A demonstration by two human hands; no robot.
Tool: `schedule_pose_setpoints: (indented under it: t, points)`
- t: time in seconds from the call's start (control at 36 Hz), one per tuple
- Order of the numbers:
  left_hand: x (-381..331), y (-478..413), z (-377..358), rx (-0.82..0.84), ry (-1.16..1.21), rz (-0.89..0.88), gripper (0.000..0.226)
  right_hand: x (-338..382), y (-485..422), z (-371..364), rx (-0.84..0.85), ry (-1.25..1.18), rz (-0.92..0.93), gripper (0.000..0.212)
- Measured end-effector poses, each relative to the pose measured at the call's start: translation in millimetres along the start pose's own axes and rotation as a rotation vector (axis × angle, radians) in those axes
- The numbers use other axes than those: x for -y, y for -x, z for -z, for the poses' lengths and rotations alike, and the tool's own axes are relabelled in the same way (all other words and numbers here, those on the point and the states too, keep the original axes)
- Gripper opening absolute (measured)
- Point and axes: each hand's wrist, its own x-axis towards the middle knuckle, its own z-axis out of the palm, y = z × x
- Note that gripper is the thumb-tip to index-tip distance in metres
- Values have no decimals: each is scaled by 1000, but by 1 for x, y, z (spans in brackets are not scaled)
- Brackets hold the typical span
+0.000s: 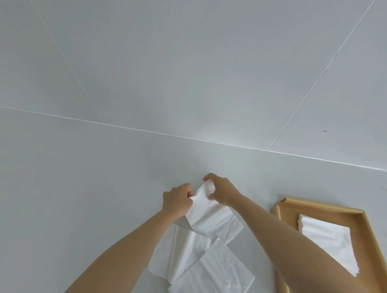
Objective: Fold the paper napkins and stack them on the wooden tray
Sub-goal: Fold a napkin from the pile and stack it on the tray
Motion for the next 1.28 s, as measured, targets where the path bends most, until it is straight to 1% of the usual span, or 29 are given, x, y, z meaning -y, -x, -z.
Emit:
schedule_pose_setpoints:
  t: [0.06, 0.11, 0.17, 0.28, 0.39, 0.5, 0.58, 0.64, 0.75, 0.86, 0.94, 1.0, 1.08, 1.14, 1.17, 1.28]
  points:
    - [-3, -5, 8, -29, 27, -12, 18, 0, 0, 6, -47, -5, -5, 39]
    - [-8, -11, 17, -51, 9, -19, 24, 1, 2, 12, -99, 0, -6, 29]
    - [-13, -18, 24, -63, -35, -23, 32, 0, 4, 18, -152, -13, -14, 22]
    - [-21, -31, 30, -106, -110, -90, 29, -5, 5, 25, -220, -12, -45, 14]
    - [-31, -38, 33, -155, -125, -175, 28, -12, 6, 32, -273, -7, -58, 15]
    - [-36, -40, 36, -176, -123, -230, 24, -15, 10, 37, -290, -16, -46, 16]
    - [-36, -37, 39, -141, -96, -232, 20, -16, 15, 40, -261, -18, -40, 18]
    - [-35, -34, 41, -85, -96, -244, 17, -17, 20, 39, -235, -11, -33, 22]
    - [-30, -25, 42, 33, -77, -278, 18, -17, 32, 35, -216, 13, -1, 23]
    - [-22, -14, 37, 152, -57, -287, 17, -17, 43, 27, -154, 106, 14, 23]
    - [-15, -8, 30, 263, -87, -298, 16, -18, 49, 21, -44, 208, -4, 23]
    - [-10, -4, 26, 338, -130, -296, 21, -19, 51, 18, 46, 254, -29, 24]
    - [-5, -2, 23, 434, -166, -254, 32, -22, 52, 14, 166, 300, -62, 35]
    - [-4, -3, 26, 437, -168, -229, 35, -22, 52, 15, 197, 301, -85, 42]
    - [-5, -5, 27, 417, -162, -222, 34, -23, 50, 16, 186, 285, -91, 43]
    - [-9, -15, 33, 251, -159, -196, 30, -23, 42, 22, 40, 192, -113, 38]
